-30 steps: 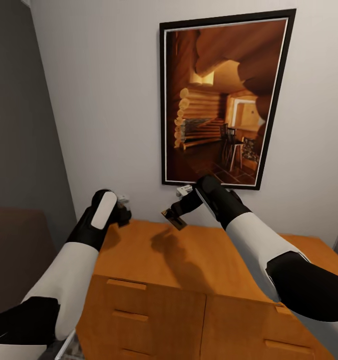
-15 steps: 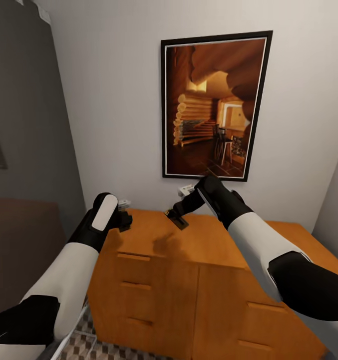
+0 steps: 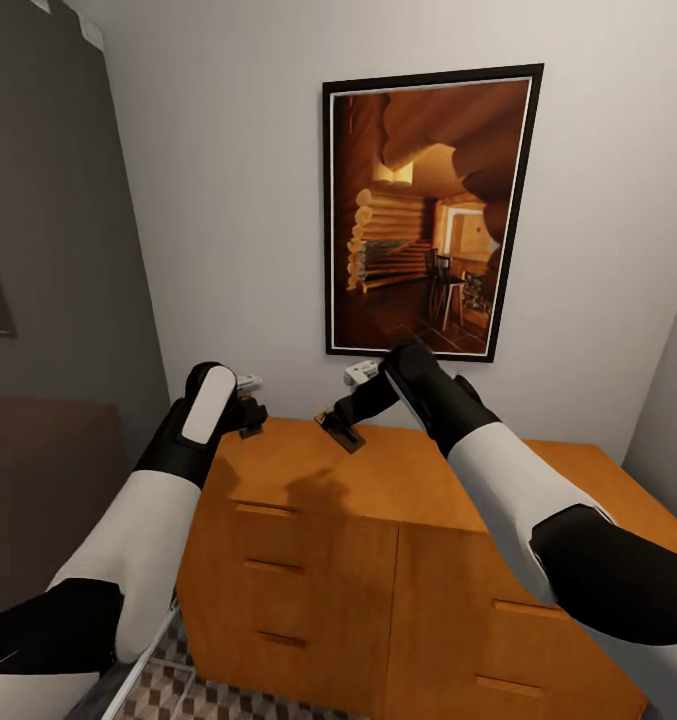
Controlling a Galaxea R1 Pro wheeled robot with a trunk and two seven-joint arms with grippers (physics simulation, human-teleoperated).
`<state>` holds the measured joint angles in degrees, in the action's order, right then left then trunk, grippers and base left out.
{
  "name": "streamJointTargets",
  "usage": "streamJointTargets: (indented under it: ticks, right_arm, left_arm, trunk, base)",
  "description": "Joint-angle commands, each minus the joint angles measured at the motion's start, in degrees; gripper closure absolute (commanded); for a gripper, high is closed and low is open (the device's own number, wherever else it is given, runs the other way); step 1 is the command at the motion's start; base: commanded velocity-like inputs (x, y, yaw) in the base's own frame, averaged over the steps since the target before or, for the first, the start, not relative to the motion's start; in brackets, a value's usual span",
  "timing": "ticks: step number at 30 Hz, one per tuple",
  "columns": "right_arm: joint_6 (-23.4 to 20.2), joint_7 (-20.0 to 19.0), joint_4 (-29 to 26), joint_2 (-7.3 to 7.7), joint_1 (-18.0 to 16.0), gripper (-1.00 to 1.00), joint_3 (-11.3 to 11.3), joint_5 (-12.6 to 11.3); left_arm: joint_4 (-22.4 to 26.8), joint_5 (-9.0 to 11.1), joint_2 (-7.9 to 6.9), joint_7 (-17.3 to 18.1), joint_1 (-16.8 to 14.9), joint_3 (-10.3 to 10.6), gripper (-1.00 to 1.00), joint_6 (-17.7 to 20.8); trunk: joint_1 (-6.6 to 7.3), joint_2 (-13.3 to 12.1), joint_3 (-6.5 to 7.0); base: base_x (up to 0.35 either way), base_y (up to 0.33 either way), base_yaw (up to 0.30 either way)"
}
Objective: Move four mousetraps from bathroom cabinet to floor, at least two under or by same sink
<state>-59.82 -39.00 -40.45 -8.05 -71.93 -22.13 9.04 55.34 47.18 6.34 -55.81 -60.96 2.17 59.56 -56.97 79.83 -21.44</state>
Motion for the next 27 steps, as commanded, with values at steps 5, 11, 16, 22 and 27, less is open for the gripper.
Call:
streamJointTargets:
  ticks: [5, 11, 16, 22, 27]
  right_arm:
    - [-0.2, -0.4, -1.7, 0.05, 1.6, 1.0, 0.0, 0.5]
    - [-0.2, -0.5, -1.7, 0.05, 3.3, 1.0, 0.0, 0.5]
    - [-0.2, -0.5, -1.7, 0.05, 3.3, 1.0, 0.1, 0.5]
    - [-0.2, -0.5, -1.7, 0.05, 3.3, 1.0, -0.1, 0.5]
    - [-0.2, -0.5, -1.7, 0.05, 3.3, 1.0, -0.1, 0.5]
  left_arm:
    - [1.7, 0.5, -0.08, -0.7, 0.1, 0.1, 1.0, 0.2]
    - [3.6, 0.6, -0.09, -0.8, 0.1, 0.3, 1.0, 0.3]
    - [5.2, 0.8, -0.1, -0.9, 0.1, 0.3, 1.0, 0.3]
    - [7.1, 0.8, -0.1, -0.9, 0.1, 0.3, 1.0, 0.3]
    - [8.6, 0.8, -0.1, -0.9, 0.2, 0.3, 1.0, 0.3]
  trunk:
    - [0.0, 0.0, -0.07]
    - [0.0, 0.0, -0.07]
    - [0.0, 0.0, -0.07]
    - [0.0, 0.0, -0.07]
    - [0.0, 0.0, -0.07]
  base:
    - [-0.015, 0.0, 0.0]
    - [-0.264, 0.0, 0.0]
    - [-0.34, 0.0, 0.0]
    - [-0.346, 0.0, 0.0]
    - [-0.346, 0.0, 0.0]
